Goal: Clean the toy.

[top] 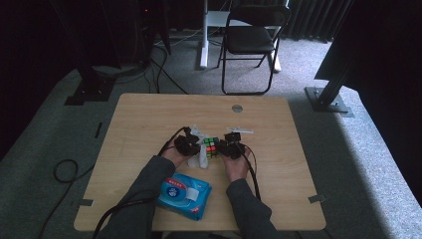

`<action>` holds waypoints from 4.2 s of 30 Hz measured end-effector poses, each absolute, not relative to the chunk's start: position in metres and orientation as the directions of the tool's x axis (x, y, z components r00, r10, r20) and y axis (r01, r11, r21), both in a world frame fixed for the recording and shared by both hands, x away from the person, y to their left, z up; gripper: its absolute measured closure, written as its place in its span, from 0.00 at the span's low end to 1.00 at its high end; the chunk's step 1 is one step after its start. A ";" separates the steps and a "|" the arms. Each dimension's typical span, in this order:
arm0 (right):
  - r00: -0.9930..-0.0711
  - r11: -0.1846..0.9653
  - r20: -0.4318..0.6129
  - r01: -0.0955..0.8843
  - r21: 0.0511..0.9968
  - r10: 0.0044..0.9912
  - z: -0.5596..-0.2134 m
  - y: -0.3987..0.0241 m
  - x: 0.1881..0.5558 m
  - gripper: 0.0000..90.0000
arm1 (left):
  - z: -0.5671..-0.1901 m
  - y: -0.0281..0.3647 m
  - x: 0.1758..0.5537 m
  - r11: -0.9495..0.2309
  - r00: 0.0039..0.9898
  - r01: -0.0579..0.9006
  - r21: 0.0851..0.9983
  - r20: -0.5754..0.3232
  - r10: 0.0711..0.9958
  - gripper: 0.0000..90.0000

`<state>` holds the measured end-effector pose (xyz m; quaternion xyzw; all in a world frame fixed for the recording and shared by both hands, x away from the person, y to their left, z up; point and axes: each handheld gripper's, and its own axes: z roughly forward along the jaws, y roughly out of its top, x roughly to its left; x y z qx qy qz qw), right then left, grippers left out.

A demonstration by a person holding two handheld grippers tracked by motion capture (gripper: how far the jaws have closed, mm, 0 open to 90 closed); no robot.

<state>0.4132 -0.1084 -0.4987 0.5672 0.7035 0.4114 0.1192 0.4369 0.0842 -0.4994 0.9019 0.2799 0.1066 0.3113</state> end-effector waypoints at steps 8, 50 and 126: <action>-0.325 0.016 0.300 0.701 0.713 0.897 -0.499 -0.108 0.413 0.79 | -0.495 0.089 0.436 -0.609 0.813 0.431 0.666 0.006 0.582 0.95; -0.307 -0.006 0.314 0.706 0.708 0.898 -0.499 -0.109 0.412 0.79 | -0.511 0.074 0.433 -0.749 0.874 0.397 0.530 0.031 0.485 0.94; -0.307 0.029 0.258 0.693 0.720 0.916 -0.497 -0.129 0.406 0.66 | -0.494 0.101 0.438 -0.532 0.762 0.465 0.708 -0.015 0.647 0.95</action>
